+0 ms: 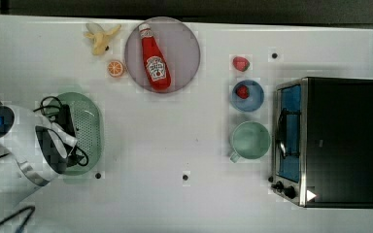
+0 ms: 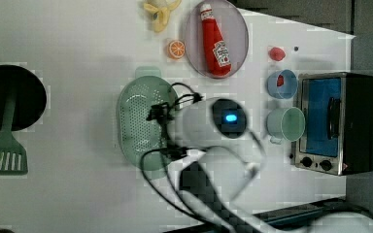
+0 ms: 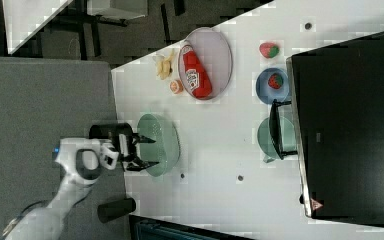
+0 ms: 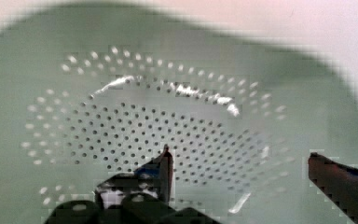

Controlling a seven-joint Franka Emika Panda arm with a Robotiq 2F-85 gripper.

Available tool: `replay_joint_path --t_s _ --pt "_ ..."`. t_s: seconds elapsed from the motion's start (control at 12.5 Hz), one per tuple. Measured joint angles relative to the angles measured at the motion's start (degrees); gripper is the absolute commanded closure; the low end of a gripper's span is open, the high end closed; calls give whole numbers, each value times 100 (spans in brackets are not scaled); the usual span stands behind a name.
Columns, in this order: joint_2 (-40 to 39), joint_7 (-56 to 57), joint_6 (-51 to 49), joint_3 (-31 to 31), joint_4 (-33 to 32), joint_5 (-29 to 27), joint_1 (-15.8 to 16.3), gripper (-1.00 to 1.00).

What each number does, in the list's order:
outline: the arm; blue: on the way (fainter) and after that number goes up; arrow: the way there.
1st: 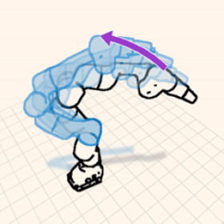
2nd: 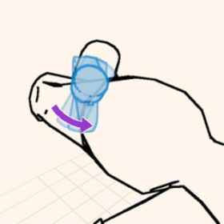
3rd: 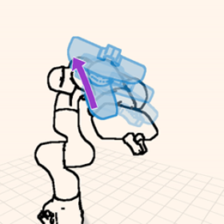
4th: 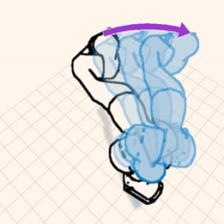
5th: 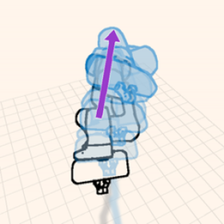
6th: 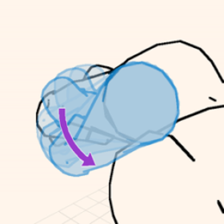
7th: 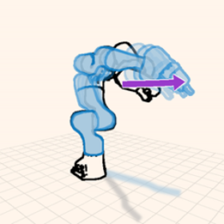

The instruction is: Drag strainer right to left.

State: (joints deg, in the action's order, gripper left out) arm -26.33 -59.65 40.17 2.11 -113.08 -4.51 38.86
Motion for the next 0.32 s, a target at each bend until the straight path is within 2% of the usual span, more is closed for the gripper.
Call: replay_joint_path --t_s 0.16,0.32 --pt "878 932 -492 386 -17 -63 14 -100" --pt "1765 1726 -1105 942 280 -54 112 -100"
